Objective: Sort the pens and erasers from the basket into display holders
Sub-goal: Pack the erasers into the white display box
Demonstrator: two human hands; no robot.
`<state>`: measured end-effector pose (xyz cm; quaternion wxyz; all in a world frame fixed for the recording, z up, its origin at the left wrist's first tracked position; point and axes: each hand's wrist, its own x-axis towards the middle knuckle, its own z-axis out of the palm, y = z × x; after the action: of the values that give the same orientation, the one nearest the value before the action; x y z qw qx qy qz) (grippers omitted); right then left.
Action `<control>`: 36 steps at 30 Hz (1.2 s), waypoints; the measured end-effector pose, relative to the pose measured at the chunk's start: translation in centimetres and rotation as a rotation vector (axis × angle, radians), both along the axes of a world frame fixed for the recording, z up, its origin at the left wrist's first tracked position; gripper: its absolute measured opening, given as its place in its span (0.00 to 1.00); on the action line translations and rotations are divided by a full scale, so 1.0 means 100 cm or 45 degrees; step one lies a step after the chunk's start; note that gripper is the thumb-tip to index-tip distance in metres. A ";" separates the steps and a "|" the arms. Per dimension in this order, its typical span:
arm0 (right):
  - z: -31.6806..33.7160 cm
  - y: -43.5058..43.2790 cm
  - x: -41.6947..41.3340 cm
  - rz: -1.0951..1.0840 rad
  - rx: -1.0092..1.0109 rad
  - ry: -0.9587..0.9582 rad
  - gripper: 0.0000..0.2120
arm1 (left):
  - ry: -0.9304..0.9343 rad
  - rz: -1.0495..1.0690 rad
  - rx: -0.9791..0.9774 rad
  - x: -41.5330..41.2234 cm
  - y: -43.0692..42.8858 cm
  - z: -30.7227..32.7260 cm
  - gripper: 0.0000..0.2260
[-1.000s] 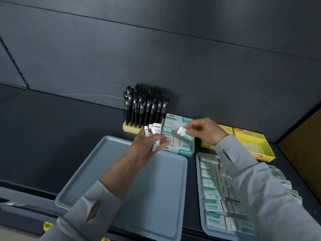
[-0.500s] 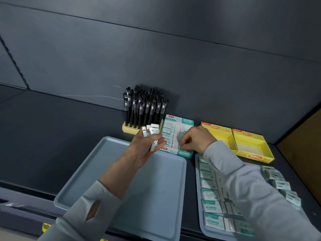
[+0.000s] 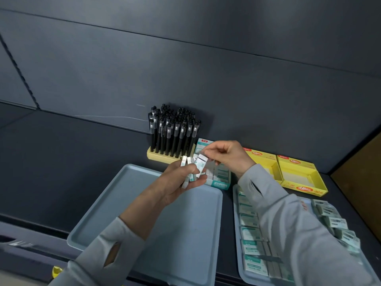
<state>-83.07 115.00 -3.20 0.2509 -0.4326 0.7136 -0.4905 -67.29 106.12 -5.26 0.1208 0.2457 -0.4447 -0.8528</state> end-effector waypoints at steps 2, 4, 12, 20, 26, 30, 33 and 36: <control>0.002 0.002 -0.006 0.023 -0.007 -0.071 0.04 | 0.006 -0.002 -0.013 0.000 -0.001 0.000 0.11; 0.003 0.004 -0.004 0.084 0.072 -0.075 0.04 | 0.023 -0.055 -0.061 0.001 -0.002 0.000 0.13; 0.004 0.003 -0.007 0.043 0.097 -0.070 0.05 | 0.045 0.013 0.004 -0.004 -0.004 -0.001 0.14; -0.029 -0.011 -0.043 -0.382 0.244 0.050 0.08 | -0.054 0.186 0.137 -0.003 -0.015 -0.004 0.18; -0.031 -0.024 -0.030 -0.327 0.436 0.642 0.04 | -0.041 0.125 0.012 -0.003 -0.019 -0.006 0.13; -0.032 -0.039 -0.027 -0.391 0.525 0.891 0.04 | -0.058 0.158 -0.061 -0.004 -0.020 -0.009 0.11; -0.034 -0.044 -0.029 -0.387 0.571 0.943 0.04 | -0.087 0.243 -0.067 -0.006 -0.020 -0.008 0.10; -0.030 -0.044 -0.029 -0.388 0.517 0.900 0.06 | -0.123 0.301 -0.093 -0.008 -0.021 -0.009 0.10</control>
<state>-85.95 110.62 -6.19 -0.0042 -0.4055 0.8934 -0.1935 -68.12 104.04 -6.11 0.2077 0.3327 -0.4486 -0.8031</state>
